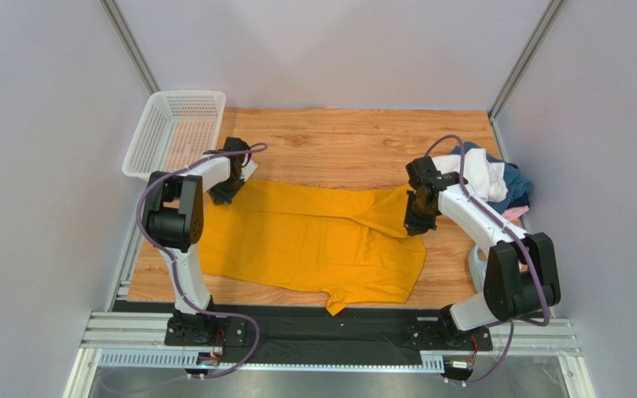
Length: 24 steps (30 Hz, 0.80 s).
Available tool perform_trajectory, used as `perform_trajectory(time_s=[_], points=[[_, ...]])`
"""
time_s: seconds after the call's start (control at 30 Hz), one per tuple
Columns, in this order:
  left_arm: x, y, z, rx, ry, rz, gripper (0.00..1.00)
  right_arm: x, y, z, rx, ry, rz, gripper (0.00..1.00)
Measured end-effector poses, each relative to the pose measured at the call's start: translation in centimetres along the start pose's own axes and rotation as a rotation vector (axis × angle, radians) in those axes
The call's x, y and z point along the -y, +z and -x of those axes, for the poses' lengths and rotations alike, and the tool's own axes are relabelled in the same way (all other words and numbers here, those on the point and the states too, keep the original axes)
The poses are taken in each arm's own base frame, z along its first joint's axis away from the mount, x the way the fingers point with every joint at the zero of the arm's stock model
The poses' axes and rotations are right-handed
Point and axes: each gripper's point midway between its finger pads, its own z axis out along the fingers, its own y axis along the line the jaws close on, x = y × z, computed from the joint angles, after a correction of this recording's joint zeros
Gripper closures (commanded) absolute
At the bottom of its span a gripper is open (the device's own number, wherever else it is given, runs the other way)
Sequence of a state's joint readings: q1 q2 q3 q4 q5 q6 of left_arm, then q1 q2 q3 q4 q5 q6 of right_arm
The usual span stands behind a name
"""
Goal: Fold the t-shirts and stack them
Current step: Fold the flattened tshirt in 1/3 of the way
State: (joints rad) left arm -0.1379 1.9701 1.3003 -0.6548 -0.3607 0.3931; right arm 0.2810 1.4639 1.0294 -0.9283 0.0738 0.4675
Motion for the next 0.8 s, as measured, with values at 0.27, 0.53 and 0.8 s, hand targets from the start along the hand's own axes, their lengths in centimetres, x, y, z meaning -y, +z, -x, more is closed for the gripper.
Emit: perform_trajectory(time_s=[0.27,0.53,0.8], points=[[-1.0,0.4,0.3,-0.001,-0.014,0.029,0.92,-0.4,1.7,-0.1,-0.038,-0.002,-0.005,0.75],[-0.6,-1.1,0.2,0.022,-0.043,-0.043,0.22,-0.6,0.9,0.1,-0.049,-0.007,-0.001,0.64],[-0.3,-8.8,3.3,0.195,-0.105,-0.151,0.2,-3.3,-4.1,7.0,0.147,0.005,0.072,0.66]])
